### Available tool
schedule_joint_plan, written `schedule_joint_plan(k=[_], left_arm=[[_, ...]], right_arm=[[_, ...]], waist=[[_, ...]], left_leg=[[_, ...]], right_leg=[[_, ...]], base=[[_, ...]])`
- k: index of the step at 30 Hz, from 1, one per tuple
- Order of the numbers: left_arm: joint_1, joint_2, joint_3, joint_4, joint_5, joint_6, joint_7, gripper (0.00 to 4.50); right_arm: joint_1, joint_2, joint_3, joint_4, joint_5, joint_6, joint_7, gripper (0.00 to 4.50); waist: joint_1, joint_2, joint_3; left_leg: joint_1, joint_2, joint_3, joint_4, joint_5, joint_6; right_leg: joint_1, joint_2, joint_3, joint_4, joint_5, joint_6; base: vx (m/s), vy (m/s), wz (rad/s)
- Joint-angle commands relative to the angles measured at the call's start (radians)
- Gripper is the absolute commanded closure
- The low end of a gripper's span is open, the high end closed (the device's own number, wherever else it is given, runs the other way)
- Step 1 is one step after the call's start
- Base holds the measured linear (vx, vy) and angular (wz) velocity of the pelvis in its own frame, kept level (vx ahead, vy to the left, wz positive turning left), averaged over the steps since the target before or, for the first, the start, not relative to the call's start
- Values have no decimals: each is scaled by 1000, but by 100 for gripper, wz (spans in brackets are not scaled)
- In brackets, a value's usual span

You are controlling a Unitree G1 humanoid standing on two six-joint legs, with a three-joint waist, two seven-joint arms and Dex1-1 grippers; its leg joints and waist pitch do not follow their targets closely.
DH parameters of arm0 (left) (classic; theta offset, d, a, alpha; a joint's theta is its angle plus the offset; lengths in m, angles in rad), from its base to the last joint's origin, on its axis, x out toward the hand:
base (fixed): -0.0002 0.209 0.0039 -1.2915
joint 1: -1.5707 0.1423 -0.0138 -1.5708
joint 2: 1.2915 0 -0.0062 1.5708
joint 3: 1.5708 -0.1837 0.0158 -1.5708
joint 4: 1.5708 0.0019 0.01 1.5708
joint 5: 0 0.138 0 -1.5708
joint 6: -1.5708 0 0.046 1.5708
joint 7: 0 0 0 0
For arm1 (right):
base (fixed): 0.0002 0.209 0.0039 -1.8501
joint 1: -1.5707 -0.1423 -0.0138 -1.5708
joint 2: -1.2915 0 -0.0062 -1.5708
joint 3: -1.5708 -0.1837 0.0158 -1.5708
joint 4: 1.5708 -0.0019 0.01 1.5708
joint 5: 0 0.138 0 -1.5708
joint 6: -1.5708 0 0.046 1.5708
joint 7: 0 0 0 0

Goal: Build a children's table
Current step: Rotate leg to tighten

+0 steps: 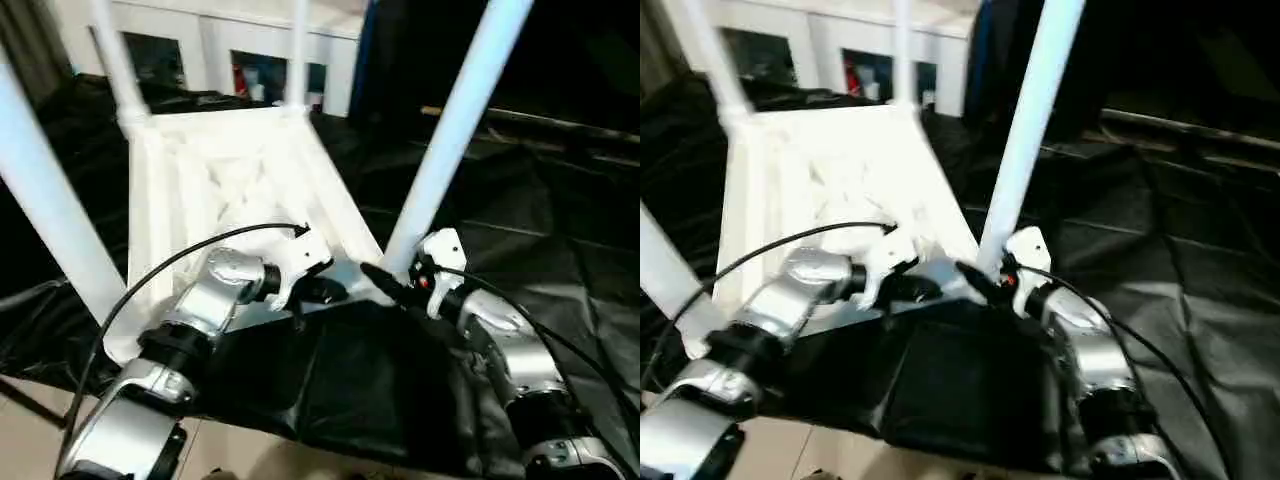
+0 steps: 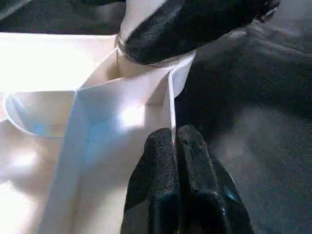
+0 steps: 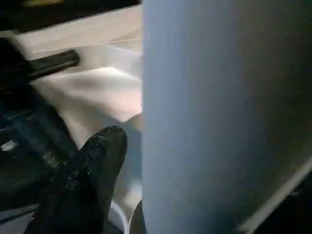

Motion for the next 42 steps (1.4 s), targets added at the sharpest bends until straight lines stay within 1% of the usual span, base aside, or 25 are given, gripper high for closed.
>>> schedule_joint_plan(k=[1, 2, 3, 4, 7, 9, 12, 14, 15, 16, 17, 18, 20, 21, 27, 28, 30, 34, 35, 36, 37, 38, 39, 41, 42], left_arm=[[16, 10, -39, -33, -20, 15, -99, 450], [18, 25, -39, -38, -23, 20, -120, 450], [19, 29, -39, -39, -23, 21, -124, 450], [21, 51, -41, -43, -28, 28, -152, 450], [20, 70, -39, -47, -34, 35, -174, 450], [22, 84, -40, -60, -43, 47, -190, 450], [24, 96, -37, -75, -51, 66, -210, 450], [25, 98, -38, -77, -52, 67, -210, 450], [25, 99, -39, -78, -54, 68, -208, 450], [25, 100, -39, -78, -55, 67, -208, 450], [25, 100, -39, -79, -56, 67, -207, 450], [26, 100, -39, -78, -56, 67, -206, 450], [26, 100, -39, -81, -56, 70, -205, 450], [27, 100, -40, -83, -56, 73, -205, 450], [31, 102, -41, -92, -56, 79, -203, 450], [31, 102, -42, -92, -56, 79, -203, 450], [32, 101, -43, -93, -57, 78, -200, 450], [26, 75, -33, -70, -36, 43, -117, 450], [17, 54, -25, -49, -25, 29, -64, 450], [4, 21, -15, -18, -8, 17, 14, 450], [-4, -1, -14, -1, 3, 16, 60, 450], [-8, -14, -15, 7, 9, 17, 84, 450], [-16, -48, -18, 26, 22, 21, 136, 450], [-18, -62, -20, 32, 27, 24, 156, 450], [-29, -121, -32, 53, 43, 42, 231, 450]], right_arm=[[13, -24, 27, -28, 21, 35, 89, 129], [17, -40, 34, -31, 22, 40, 120, 129], [18, -44, 35, -31, 22, 40, 128, 129], [23, -70, 49, -36, 26, 47, 174, 129], [25, -99, 65, -43, 27, 52, 223, 129], [26, -116, 71, -52, 36, 66, 250, 129], [13, -124, 66, -51, 46, 83, 271, 129], [10, -124, 66, -49, 49, 84, 273, 155], [8, -124, 67, -49, 52, 87, 274, 155], [7, -123, 68, -50, 52, 87, 273, 162], [7, -122, 68, -51, 53, 88, 273, 162], [8, -122, 69, -53, 53, 89, 273, 181], [9, -121, 68, -58, 55, 93, 278, 199], [11, -122, 69, -60, 56, 95, 280, 202], [17, -124, 71, -64, 61, 95, 285, 227], [18, -124, 72, -64, 61, 93, 284, 231], [19, -123, 72, -63, 59, 89, 281, 234], [20, -94, 59, -51, 44, 86, 207, 239], [17, -71, 45, -39, 45, 88, 163, 239], [6, -21, 14, -5, 50, 110, 65, 240], [0, 4, 3, 20, 41, 102, 9, 242], [-2, 17, 0, 34, 34, 97, -19, 245], [-5, 42, 0, 62, 15, 99, -79, 246], [-4, 52, 3, 72, 7, 106, -101, 248], [1, 97, 18, 92, -29, 112, -194, 249]], waist=[[1, 7, -60], [4, 13, -60], [4, 11, -60], [7, 12, -60], [10, 12, -56], [11, 9, -54], [10, 7, -54], [10, 7, -54], [10, 6, -55], [9, 1, -56], [11, 4, -56], [10, 5, -56], [10, 5, -57], [9, 3, -57], [9, 3, -56], [9, 6, -56], [8, 4, -57], [9, 2, -56], [8, 2, -53], [8, 1, -50], [6, 0, -48], [7, -2, -48], [4, -2, -47], [1, -4, -44], [-1, -3, -43]], left_leg=[[-3, -1, 15, -52, -171, 90], [5, 0, 17, -50, -171, 89], [6, 0, 19, -49, -171, 89], [9, 1, 19, -50, -179, 88], [9, 1, 19, -52, -213, 78], [7, 1, 19, -54, -248, 60], [7, 1, 18, -55, -256, 48], [6, 1, 17, -54, -250, 46], [5, 1, 17, -53, -242, 46], [5, 1, 18, -53, -237, 47], [5, 1, 17, -52, -231, 48], [4, 0, 17, -52, -228, 48], [4, 0, 17, -52, -223, 49], [4, 0, 17, -51, -221, 51], [4, 0, 17, -50, -230, 49], [4, 0, 16, -51, -233, 47], [4, -1, 17, -50, -233, 46], [3, -1, 17, -49, -232, 45], [2, -1, 17, -50, -249, 41], [4, -2, 17, -51, -280, 30], [3, -4, 16, -52, -296, 25], [9, -4, 15, -52, -334, 9], [9, -5, 11, -54, -351, -2], [6, -7, 8, -56, -362, -4], [7, -8, 8, -56, -376, -2]], right_leg=[[60, -28, 30, -38, -54, -250], [55, -29, 30, -38, -34, -264], [56, -28, 31, -36, -19, -277], [55, -29, 30, -36, -18, -283], [57, -31, 31, -40, -70, -270], [57, -34, 32, -46, -136, -253], [56, -36, 32, -49, -178, -238], [56, -36, 33, -48, -175, -238], [56, -35, 32, -46, -167, -238], [56, -35, 32, -46, -161, -239], [56, -35, 32, -44, -156, -240], [56, -34, 32, -43, -150, -241], [57, -34, 31, -41, -138, -245], [57, -33, 31, -40, -132, -245], [56, -34, 32, -42, -155, -239], [56, -34, 31, -42, -159, -238], [57, -34, 31, -42, -157, -238], [56, -34, 32, -43, -162, -236], [53, -34, 32, -46, -191, -228], [50, -35, 32, -52, -249, -213], [48, -35, 32, -56, -288, -201], [42, -38, 30, -65, -372, -176], [41, -38, 29, -67, -415, -158], [43, -38, 27, -75, -468, -127], [38, -37, 27, -81, -495, -113]], base=[[0, 0, 0], [0, 0, 0], [0, 0, 0], [0, 0, 0], [0, 0, 0], [0, 0, 0], [0, 0, 0], [0, 0, 0], [0, 0, 0], [0, 0, 0], [0, 0, 0], [0, 0, 0], [0, 0, 0], [0, 0, 0], [0, 0, 0], [0, 0, 0], [0, 0, 0], [0, 0, 0], [0, 0, 0], [0, 0, 0], [0, 0, 0], [0, 0, 0], [0, 0, 0], [0, 0, 0], [0, 0, 0]])
